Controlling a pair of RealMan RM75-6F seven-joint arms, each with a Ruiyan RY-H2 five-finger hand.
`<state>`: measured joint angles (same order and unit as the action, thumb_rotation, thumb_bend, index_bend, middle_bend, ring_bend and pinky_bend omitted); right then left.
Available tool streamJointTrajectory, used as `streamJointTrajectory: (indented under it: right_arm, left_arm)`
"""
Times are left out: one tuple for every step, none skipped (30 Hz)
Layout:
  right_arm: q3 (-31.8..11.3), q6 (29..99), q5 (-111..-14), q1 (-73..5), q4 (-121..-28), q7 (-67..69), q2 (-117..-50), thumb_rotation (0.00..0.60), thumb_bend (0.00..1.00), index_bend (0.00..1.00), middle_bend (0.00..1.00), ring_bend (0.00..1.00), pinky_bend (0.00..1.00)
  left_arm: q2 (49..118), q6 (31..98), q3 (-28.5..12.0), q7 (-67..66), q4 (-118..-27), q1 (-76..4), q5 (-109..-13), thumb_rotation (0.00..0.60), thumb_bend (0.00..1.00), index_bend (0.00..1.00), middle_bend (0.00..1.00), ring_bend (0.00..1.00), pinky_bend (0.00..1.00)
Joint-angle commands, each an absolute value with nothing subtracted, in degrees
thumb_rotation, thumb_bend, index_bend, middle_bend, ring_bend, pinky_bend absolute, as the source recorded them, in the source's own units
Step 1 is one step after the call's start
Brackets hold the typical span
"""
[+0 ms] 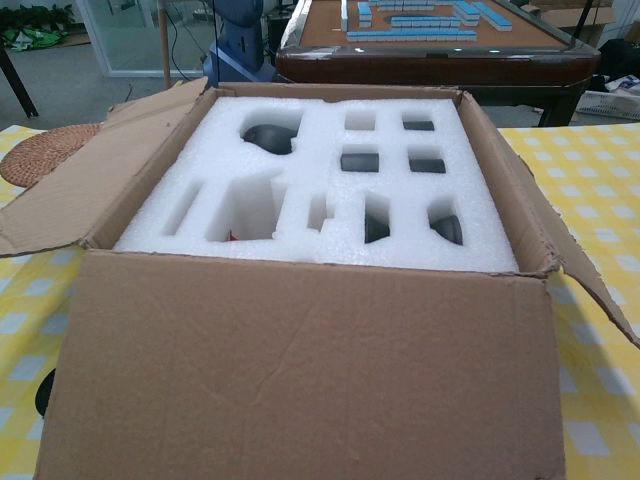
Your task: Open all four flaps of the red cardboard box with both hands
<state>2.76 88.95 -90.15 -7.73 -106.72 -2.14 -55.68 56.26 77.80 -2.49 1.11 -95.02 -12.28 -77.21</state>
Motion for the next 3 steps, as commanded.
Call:
streamJointTrajectory:
  right_arm:
    - [3.29, 90.14, -90.07, -5.89, -104.52, -0.84, -57.27, 0.6, 0.57, 0.14, 0.15, 0.07, 0.04]
    - [3.29, 90.2, -90.03, -5.63, -104.09, -0.48, -57.55, 0.6, 0.57, 0.14, 0.15, 0.07, 0.04]
    - [3.26, 90.13, -90.05, -5.42, -103.68, -0.04, -57.79, 0.6, 0.57, 0.14, 0.15, 0.07, 0.04]
  left_arm:
    - [57.19, 79.9, -1.5, -0.12, -95.93, -10.14, -77.33, 0.6, 0.44, 0.3, 0.3, 0.12, 0.0]
    - [57.29, 80.23, -1.3, -0.26, -96.22, -9.7, -77.37, 0.6, 0.44, 0.3, 0.3, 0.12, 0.0]
    - [57.39, 80.58, -1.05, -0.42, -96.5, -9.24, -77.55, 0.6, 0.44, 0.3, 0.3, 0.12, 0.0]
